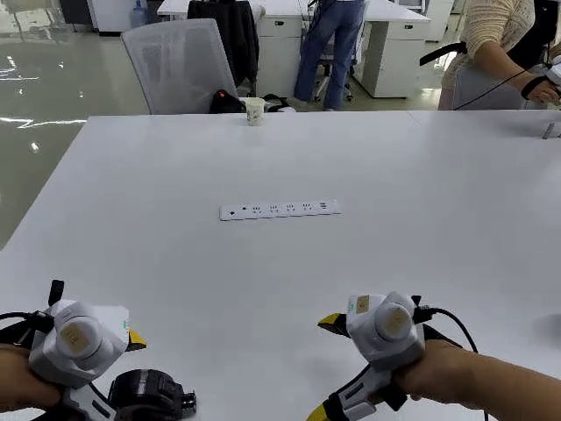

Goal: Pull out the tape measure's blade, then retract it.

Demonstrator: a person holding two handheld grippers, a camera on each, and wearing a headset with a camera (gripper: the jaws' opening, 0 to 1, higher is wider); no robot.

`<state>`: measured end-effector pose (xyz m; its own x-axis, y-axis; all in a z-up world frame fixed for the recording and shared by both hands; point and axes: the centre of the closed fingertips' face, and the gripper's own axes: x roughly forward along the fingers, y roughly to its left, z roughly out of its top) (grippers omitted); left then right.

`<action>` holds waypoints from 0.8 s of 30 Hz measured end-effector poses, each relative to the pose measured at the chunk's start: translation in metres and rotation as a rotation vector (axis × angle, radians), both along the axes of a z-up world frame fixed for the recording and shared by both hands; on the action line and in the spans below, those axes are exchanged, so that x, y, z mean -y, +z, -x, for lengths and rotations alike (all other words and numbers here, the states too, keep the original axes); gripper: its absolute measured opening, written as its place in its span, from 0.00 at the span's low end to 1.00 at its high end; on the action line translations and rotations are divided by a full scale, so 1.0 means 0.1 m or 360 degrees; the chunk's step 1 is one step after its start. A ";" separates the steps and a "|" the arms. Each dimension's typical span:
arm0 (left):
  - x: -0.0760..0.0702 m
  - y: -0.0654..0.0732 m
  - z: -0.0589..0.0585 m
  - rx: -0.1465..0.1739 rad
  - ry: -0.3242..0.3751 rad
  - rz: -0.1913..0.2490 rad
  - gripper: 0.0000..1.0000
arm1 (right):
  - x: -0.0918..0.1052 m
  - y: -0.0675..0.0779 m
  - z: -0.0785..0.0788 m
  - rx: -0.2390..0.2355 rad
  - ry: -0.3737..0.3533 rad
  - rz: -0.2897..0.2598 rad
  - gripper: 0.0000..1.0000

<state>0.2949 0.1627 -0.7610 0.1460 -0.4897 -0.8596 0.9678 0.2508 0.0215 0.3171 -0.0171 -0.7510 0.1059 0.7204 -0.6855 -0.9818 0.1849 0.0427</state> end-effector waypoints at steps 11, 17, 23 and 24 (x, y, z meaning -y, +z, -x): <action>0.02 -0.12 0.00 0.0011 -0.0083 -0.0129 0.59 | -0.25 -0.03 0.01 -0.0008 0.0054 -0.0008 0.99; 0.06 -0.12 -0.03 -0.0005 -0.0105 -0.0149 0.53 | -0.40 -0.05 0.00 -0.0024 0.0067 -0.0027 0.99; 0.07 -0.14 -0.05 -0.0022 -0.0113 -0.0180 0.36 | -0.56 0.00 -0.03 -0.0028 0.0072 -0.0066 0.99; 0.07 -0.14 -0.07 -0.0005 -0.0116 -0.0187 0.32 | -0.59 0.00 -0.03 -0.0029 0.0077 -0.0068 0.99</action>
<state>0.3023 0.1562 -0.7754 0.1110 -0.3947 -0.9121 0.9835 0.1755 0.0437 0.3199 0.0414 -0.7506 0.0582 0.7528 -0.6556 -0.9886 0.1349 0.0672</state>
